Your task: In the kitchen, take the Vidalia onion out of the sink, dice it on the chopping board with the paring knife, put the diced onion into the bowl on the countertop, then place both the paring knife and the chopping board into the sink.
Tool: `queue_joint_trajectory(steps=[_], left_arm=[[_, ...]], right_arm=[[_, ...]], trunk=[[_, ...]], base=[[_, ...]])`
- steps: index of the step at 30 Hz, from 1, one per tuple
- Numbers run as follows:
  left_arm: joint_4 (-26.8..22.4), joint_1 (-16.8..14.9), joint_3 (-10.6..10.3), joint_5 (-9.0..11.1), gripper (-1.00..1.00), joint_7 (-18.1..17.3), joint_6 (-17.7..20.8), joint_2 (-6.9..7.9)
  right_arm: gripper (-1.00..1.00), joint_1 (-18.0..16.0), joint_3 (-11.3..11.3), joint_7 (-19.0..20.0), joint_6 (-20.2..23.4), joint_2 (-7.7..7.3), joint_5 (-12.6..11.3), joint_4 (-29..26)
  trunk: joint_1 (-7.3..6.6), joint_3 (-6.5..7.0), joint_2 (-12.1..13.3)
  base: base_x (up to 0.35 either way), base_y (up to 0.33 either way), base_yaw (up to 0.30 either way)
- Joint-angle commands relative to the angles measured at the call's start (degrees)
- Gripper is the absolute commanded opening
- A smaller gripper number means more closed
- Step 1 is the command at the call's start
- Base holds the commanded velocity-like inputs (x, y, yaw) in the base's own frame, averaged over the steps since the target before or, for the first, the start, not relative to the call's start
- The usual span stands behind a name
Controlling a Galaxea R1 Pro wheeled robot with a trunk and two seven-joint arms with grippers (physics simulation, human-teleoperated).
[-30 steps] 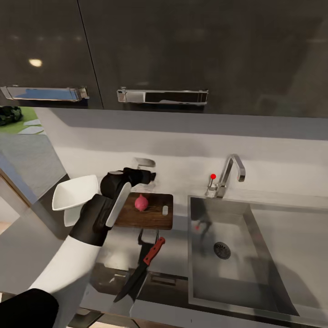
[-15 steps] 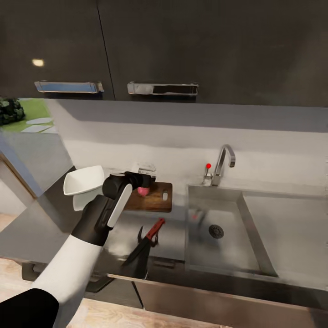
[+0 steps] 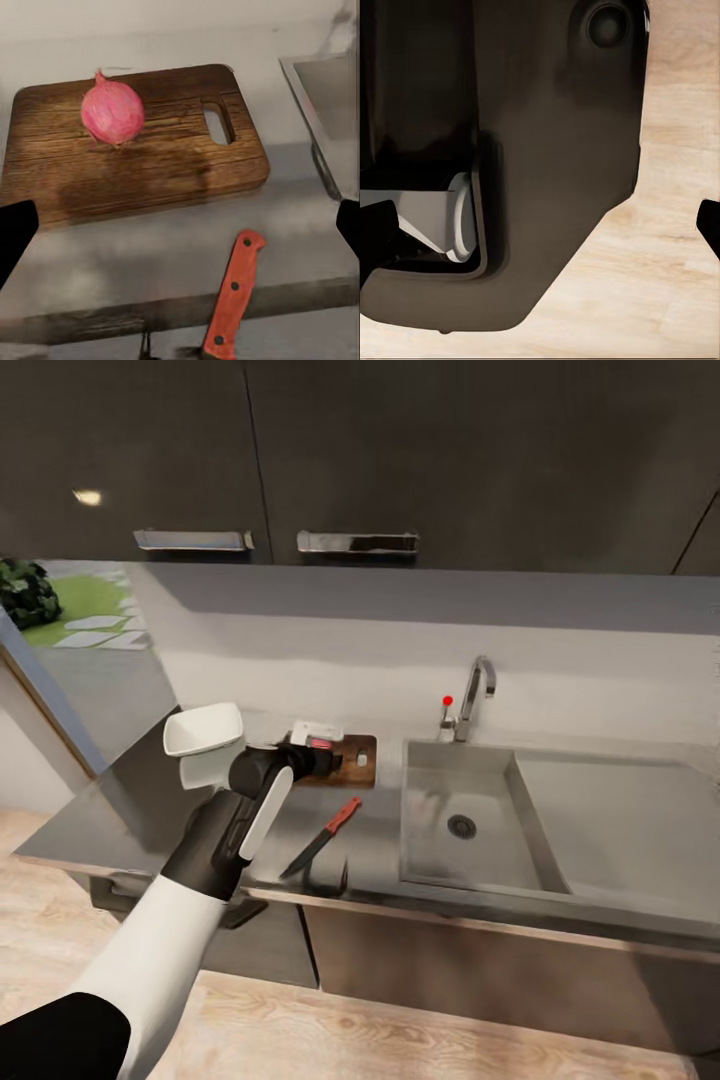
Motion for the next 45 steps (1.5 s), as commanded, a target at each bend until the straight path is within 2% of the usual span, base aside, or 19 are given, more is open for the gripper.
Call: queue_joint_trajectory(steps=[1,29,36,39,41,45], left_arm=[[0.3,-0.1,-0.1,0.6,1.0,0.5,0.2,0.0],[3.5,-0.1,0.0,0.7,1.0,0.4,-0.2,-0.01],[8.2,-0.1,-0.1,0.6,1.0,0.1,-0.9,-0.04],[12.8,-0.1,-0.1,0.6,1.0,0.1,-5.2,-0.19],[19.3,-0.1,-0.1,0.6,1.0,0.0,-11.9,-0.31],[27.7,-0.1,-0.2,0.6,1.0,0.0,-18.4,-0.63]], right_arm=[[1.0,0.0,-0.5,0.2,-0.1,0.0,0.3,0.0],[1.0,0.0,-0.6,0.1,-0.1,-0.09,0.4,-1.2],[1.0,0.0,-0.6,-1.0,-0.1,-0.43,0.3,-3.5],[1.0,0.0,-0.6,-2.9,-0.1,-0.5,0.3,-7.2],[1.0,0.1,-0.6,-3.9,-0.1,-0.52,0.2,-11.4],[1.0,0.1,-0.6,-4.0,-0.1,-0.57,0.2,-15.2]], trunk=[[-0.01,-0.11,-0.1],[-0.01,-0.11,-0.1],[-0.01,-0.11,-0.1],[-0.01,-0.11,-0.1],[-0.01,-0.11,-0.1],[-0.01,-0.11,-0.1]], base=[[-0.333,0.0,0.0],[-0.333,0.0,0.0],[-0.333,0.0,0.0],[-0.333,0.0,0.0],[-0.331,0.0,0.0],[-0.15,0.0,0.0]])
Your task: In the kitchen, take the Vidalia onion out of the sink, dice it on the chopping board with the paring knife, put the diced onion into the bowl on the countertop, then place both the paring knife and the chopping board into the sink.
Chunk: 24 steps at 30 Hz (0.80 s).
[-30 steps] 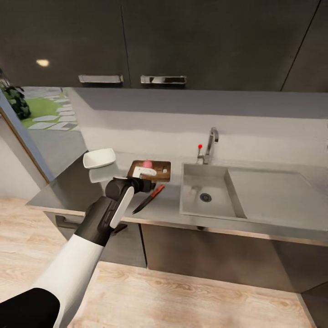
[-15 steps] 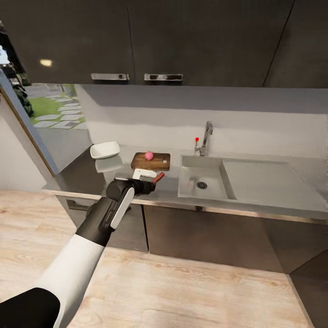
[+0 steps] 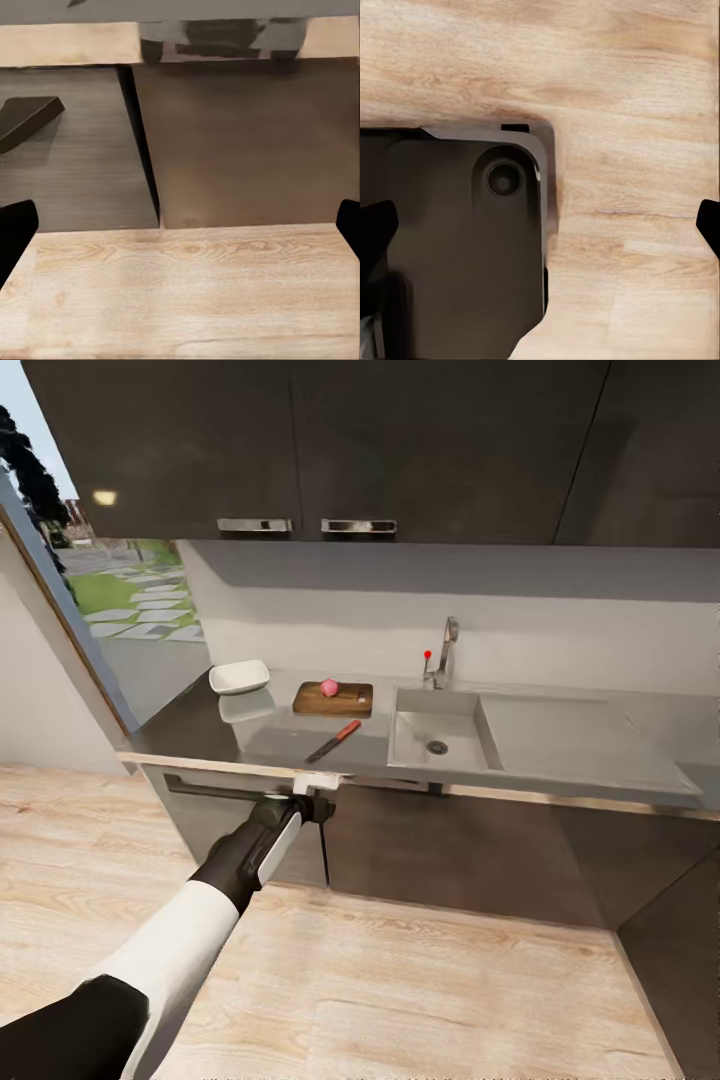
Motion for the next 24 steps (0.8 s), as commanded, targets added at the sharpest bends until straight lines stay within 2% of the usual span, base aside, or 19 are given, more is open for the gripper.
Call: queue_joint_trajectory(steps=[1,5,7,8,11,14,15,17,18,19,21,22,24], left_arm=[[1.9,0.0,-0.2,0.6,1.0,0.5,-1.9,-0.08],[11.8,0.0,-1.1,0.6,1.0,0.4,-11.6,-0.29],[19.6,0.0,-1.9,0.6,1.0,-0.1,-18.4,-0.5],[21.3,0.0,-2.0,0.6,1.0,-0.5,-19.8,-0.59],[32.1,0.0,-2.2,0.6,1.0,-6.0,-27.4,-1.01],[40.2,0.0,-2.2,0.5,1.0,-10.1,-30.7,-1.09],[44.9,0.1,-2.2,0.5,1.0,-11.4,-32.7,-1.1],[46.9,0.3,-2.2,0.5,1.0,-11.8,-36.1,-1.07],[47.7,0.6,-2.2,0.6,1.0,-11.9,-40.1,-1.02],[48.7,2.6,-2.2,0.6,1.0,-11.3,-50.2,-0.85],[49.0,5.0,-2.2,0.7,1.0,-9.0,-54.1,-0.77],[49.1,5.7,-2.2,0.6,1.0,-8.1,-54.7,-0.75],[49.2,8.3,-2.2,0.6,1.0,-3.4,-57.7,-0.73]], right_arm=[[1.0,0.0,-0.5,0.0,-0.2,0.06,0.6,-0.8],[1.0,-0.2,-0.5,0.0,-0.1,-0.01,0.6,-2.3],[1.0,-0.3,-0.5,0.0,0.0,-0.45,0.6,-3.8],[1.0,-0.3,-0.5,0.0,0.0,-0.54,0.6,-4.2],[1.0,-0.4,-0.4,0.0,0.3,-0.77,0.6,-7.0],[1.0,-0.8,-0.4,0.0,0.7,-0.84,0.5,-9.0],[1.0,-1.1,-0.4,0.0,1.1,-0.86,0.5,-10.3],[1.0,-1.3,-0.4,0.0,1.3,-0.87,0.5,-11.3],[1.0,-1.5,-0.4,0.0,1.4,-0.87,0.5,-11.8],[1.0,-2.2,-0.4,0.0,1.5,-0.88,0.5,-12.7],[1.0,-3.1,-0.4,0.0,1.6,-0.88,0.5,-13.1],[1.0,-3.3,-0.4,0.0,1.6,-0.88,0.5,-13.2],[1.0,-4.2,-0.4,-0.1,1.6,-0.88,0.5,-13.3]], trunk=[[0.02,-0.11,-0.1],[0.02,-0.11,-0.1],[0.02,-0.11,-0.1],[0.02,-0.11,-0.1],[0.02,-0.11,-0.1],[0.02,-0.11,-0.1],[0.02,-0.11,-0.1],[0.02,-0.11,-0.1],[0.02,-0.11,-0.1],[0.02,-0.11,-0.1],[0.02,-0.11,-0.1],[0.02,-0.11,-0.1],[0.02,-0.11,-0.1]], base=[[-0.04,0.0,0.0],[-0.016,0.0,0.0],[-0.004,0.0,0.0],[-0.002,0.0,0.0],[0.0,0.0,0.0],[0.0,0.0,0.0],[0.0,0.0,0.0],[0.0,0.0,0.0],[0.0,0.0,0.0],[0.0,0.0,0.0],[0.0,0.0,0.0],[0.0,0.0,0.0],[0.0,0.0,0.0]])
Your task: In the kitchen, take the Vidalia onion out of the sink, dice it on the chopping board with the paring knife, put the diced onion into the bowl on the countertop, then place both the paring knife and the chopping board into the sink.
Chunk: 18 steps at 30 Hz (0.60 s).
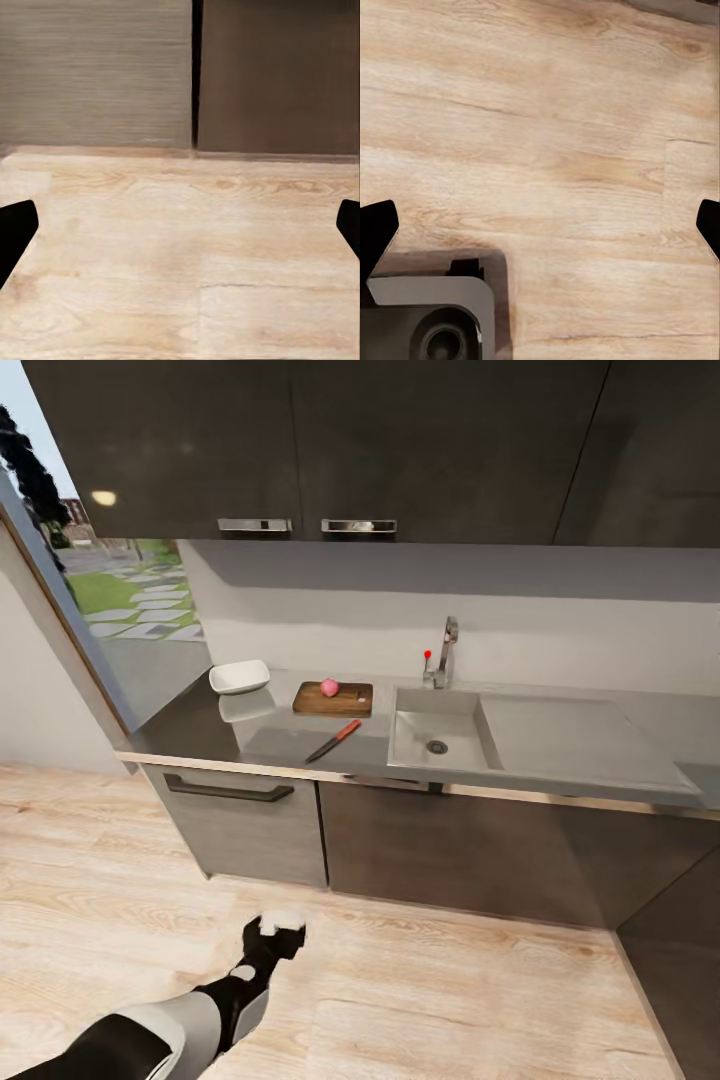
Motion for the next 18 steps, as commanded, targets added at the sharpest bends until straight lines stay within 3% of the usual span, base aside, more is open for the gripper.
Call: queue_joint_trajectory(steps=[1,2,4,5,10,12,15,18], left_arm=[[0.3,1.3,-0.5,0.3,1.0,2.7,-2.8,-0.07],[0.3,2.1,-0.5,0.3,1.0,3.8,-4.2,-0.08],[0.3,4.9,-0.5,0.3,1.0,7.7,-10.7,-0.08],[0.4,8.6,-0.5,0.3,1.0,11.4,-18.4,0.0],[0.4,14.8,-0.5,0.3,1.0,15.3,-28.3,0.53],[0.4,17.0,-0.5,0.2,1.0,15.8,-33.2,0.64],[0.4,19.6,-0.5,0.2,1.0,16.4,-36.6,0.71],[0.4,20.6,-0.5,0.2,1.0,17.6,-36.8,0.86]], right_arm=[[1.0,-0.5,-0.3,0.0,-0.2,0.04,0.5,0.0],[1.0,-0.7,-0.3,0.0,-0.2,0.04,0.5,0.0],[1.0,-1.5,-0.3,0.0,0.3,0.04,0.5,-0.1],[1.0,-2.5,-0.3,0.0,2.2,0.04,0.5,-0.9],[1.0,-3.2,-0.3,0.5,4.1,0.08,-0.1,-5.4],[1.0,-3.2,-0.3,0.8,4.2,0.11,-2.0,-8.0],[1.0,-3.3,-0.2,2.3,4.3,0.18,-5.1,-12.0],[1.0,-3.3,-0.1,6.5,4.1,0.26,-6.9,-15.1]], trunk=[[0.03,-0.1,-0.1],[0.03,-0.1,-0.1],[0.03,-0.1,-0.1],[0.03,-0.1,-0.1],[0.03,-0.1,-0.1],[0.03,-0.1,-0.1],[0.03,-0.1,-0.1],[0.03,-0.1,-0.1]], base=[[0.0,0.0,0.0],[0.0,0.0,0.0],[0.0,0.0,0.0],[0.0,0.0,0.0],[0.0,0.0,0.0],[0.0,0.0,0.0],[0.0,0.0,0.0],[0.0,0.0,0.0]])
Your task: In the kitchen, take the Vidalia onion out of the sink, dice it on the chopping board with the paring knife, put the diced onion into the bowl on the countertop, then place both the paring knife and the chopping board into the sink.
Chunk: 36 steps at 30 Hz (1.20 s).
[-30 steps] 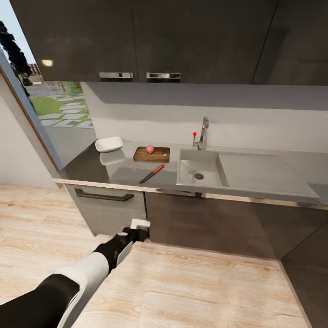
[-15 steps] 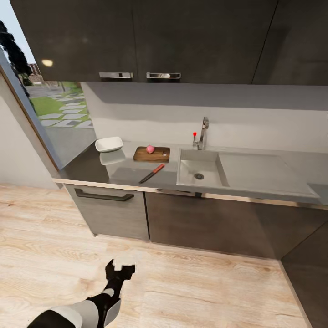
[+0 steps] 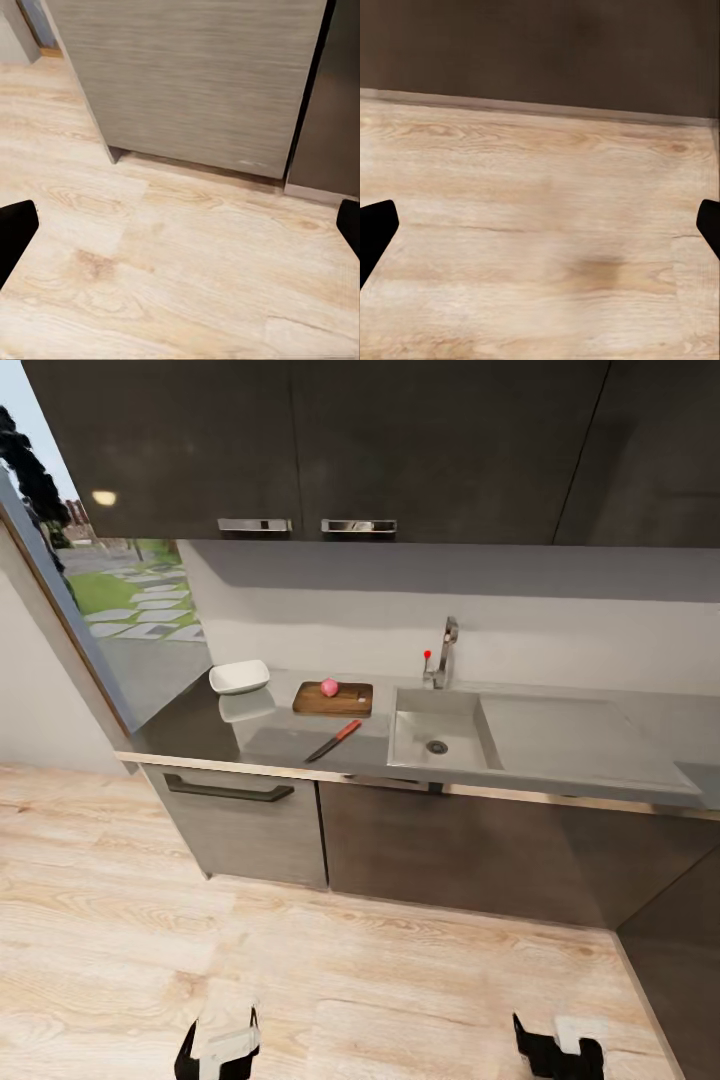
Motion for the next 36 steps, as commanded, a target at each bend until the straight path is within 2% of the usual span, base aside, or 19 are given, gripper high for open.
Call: queue_joint_trajectory(steps=[1,3,4,7,8,10,13,16,17,19,21,25,26,27,29,32,36], left_arm=[[0.2,0.0,-0.6,0.3,1.0,0.2,-0.3,0.04],[0.2,0.3,-0.6,0.3,1.0,0.6,-0.3,0.49],[0.2,0.3,-0.6,0.3,1.0,0.6,-0.3,0.63],[0.2,0.4,-0.6,0.3,1.0,0.8,-0.3,1.67],[0.2,0.4,-0.6,0.3,1.0,0.8,-0.3,1.84],[0.1,0.5,-0.6,0.3,1.0,0.9,-0.3,2.33],[0.1,0.5,-0.5,0.3,1.0,0.9,-0.3,2.64],[0.1,0.5,-0.5,0.3,1.0,1.0,-0.3,3.6],[0.1,0.5,-0.6,0.3,1.0,1.0,-0.3,4.05],[0.0,0.5,-0.6,0.3,1.0,1.0,-0.3,4.23],[0.0,0.5,-0.6,0.3,1.0,1.0,0.5,4.3],[-0.1,0.5,-0.5,0.3,1.0,1.0,3.1,4.41],[-0.1,0.5,-0.5,0.3,1.0,1.1,3.5,4.42],[-0.1,0.5,-0.5,0.3,1.0,1.0,4.0,4.45],[-0.1,0.5,-0.5,0.3,1.0,1.0,4.2,4.45],[-0.1,0.5,-0.5,0.3,1.0,1.0,4.3,4.45],[-0.1,0.5,-0.5,0.3,1.0,1.0,4.4,4.51]], right_arm=[[1.0,-0.1,-0.4,1.6,-0.3,0.07,0.2,-0.4],[1.0,-0.1,-0.4,5.8,-1.4,0.14,-0.2,-1.0],[1.0,-0.1,-0.4,6.6,-1.9,0.13,-0.3,-1.0],[1.0,0.0,-1.9,9.2,-7.1,0.06,-0.5,-0.8],[1.0,0.0,-2.5,9.3,-8.2,0.05,-0.5,-0.6],[1.0,0.0,-5.5,9.8,-11.7,0.07,-0.5,0.6],[1.0,0.0,-7.7,10.2,-14.5,0.14,-0.5,2.0],[1.0,0.1,-8.6,10.6,-19.1,0.3,-0.4,3.8],[1.0,0.2,-8.8,10.6,-24.6,0.5,-0.4,5.3],[1.0,0.2,-8.9,10.4,-29.5,0.95,-0.4,7.3],[1.0,0.2,-9.0,10.0,-31.6,1.14,-0.4,8.5],[1.0,0.2,-9.0,6.1,-33.3,1.39,-0.4,9.6],[1.0,0.2,-9.0,4.1,-33.6,1.56,-0.4,9.7],[1.0,0.2,-9.0,-0.8,-33.7,1.85,-0.4,10.1],[1.0,0.2,-9.1,-4.9,-33.9,1.78,-0.4,11.8],[1.0,0.2,-9.1,-7.0,-34.1,1.66,-0.4,13.7],[1.0,0.2,-9.2,-8.0,-34.1,1.61,-0.4,14.7]], trunk=[[0.03,-0.11,-0.1],[0.03,-0.11,-0.1],[0.03,-0.11,-0.1],[0.03,-0.11,-0.1],[0.03,-0.11,-0.1],[0.03,-0.11,-0.1],[0.03,-0.11,-0.1],[0.03,-0.11,-0.1],[0.03,-0.11,-0.1],[0.03,-0.11,-0.1],[0.03,-0.11,-0.1],[0.03,-0.11,-0.1],[0.03,-0.11,-0.1],[0.03,-0.09,-0.1],[0.03,-0.03,-0.1],[0.03,0.09,-0.1],[0.03,0.31,-0.1]], base=[[0.0,0.0,0.0],[0.0,0.0,0.0],[0.0,0.0,0.0],[0.0,0.0,0.0],[0.0,0.0,0.0],[0.0,0.0,0.0],[0.0,0.0,0.0],[0.0,0.0,0.0],[0.0,0.0,0.0],[0.0,0.0,0.0],[0.0,0.0,0.0],[0.0,0.0,0.0],[0.0,0.0,0.0],[0.0,0.036,-0.086],[0.0,0.109,-0.164],[0.0,0.202,-0.218],[0.0,0.281,-0.224]])
